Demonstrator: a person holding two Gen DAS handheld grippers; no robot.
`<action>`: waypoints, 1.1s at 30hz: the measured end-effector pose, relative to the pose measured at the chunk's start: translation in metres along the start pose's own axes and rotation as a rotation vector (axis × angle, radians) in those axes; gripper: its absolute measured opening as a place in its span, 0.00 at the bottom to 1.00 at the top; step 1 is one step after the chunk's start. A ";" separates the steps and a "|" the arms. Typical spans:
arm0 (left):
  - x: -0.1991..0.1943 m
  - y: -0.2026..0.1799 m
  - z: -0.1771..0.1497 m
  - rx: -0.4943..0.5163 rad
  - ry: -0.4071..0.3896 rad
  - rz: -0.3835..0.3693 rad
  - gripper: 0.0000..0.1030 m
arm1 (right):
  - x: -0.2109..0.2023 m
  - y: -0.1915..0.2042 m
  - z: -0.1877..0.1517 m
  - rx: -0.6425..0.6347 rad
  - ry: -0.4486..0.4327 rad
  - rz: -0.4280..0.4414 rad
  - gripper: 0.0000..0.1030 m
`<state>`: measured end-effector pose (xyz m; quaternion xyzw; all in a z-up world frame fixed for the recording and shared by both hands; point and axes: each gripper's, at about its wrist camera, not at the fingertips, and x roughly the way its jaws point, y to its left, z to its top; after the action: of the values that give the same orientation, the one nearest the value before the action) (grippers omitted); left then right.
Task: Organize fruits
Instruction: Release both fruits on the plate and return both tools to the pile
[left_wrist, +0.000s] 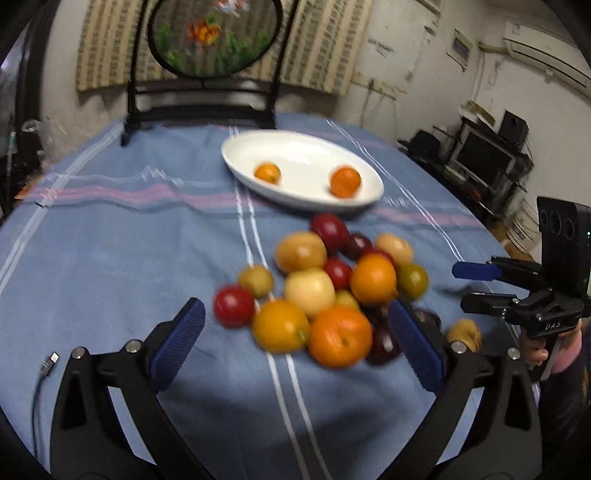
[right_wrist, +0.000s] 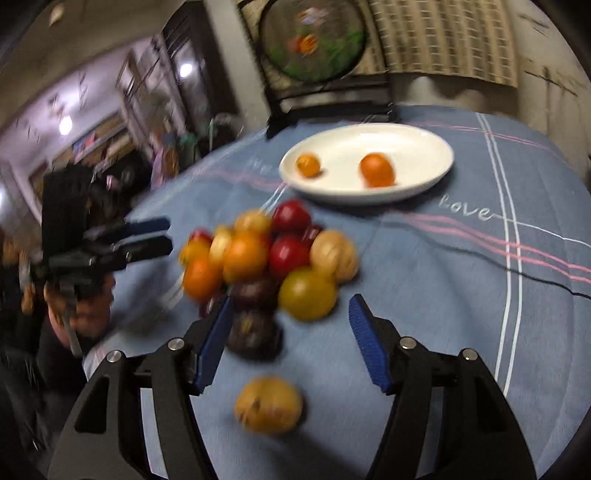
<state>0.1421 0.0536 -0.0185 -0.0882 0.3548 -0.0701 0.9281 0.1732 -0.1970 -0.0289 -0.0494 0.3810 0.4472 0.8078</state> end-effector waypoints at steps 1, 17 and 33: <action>0.000 -0.002 -0.002 0.012 0.011 0.000 0.98 | 0.002 0.002 -0.004 -0.001 0.025 0.011 0.64; 0.006 -0.015 -0.006 0.074 0.046 0.044 0.98 | 0.001 0.029 -0.023 -0.127 0.095 -0.059 0.64; 0.004 -0.013 -0.006 0.067 0.036 0.034 0.98 | 0.015 0.039 -0.038 -0.175 0.201 -0.182 0.54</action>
<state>0.1402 0.0392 -0.0230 -0.0497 0.3703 -0.0679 0.9251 0.1270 -0.1797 -0.0554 -0.1985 0.4134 0.3965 0.7953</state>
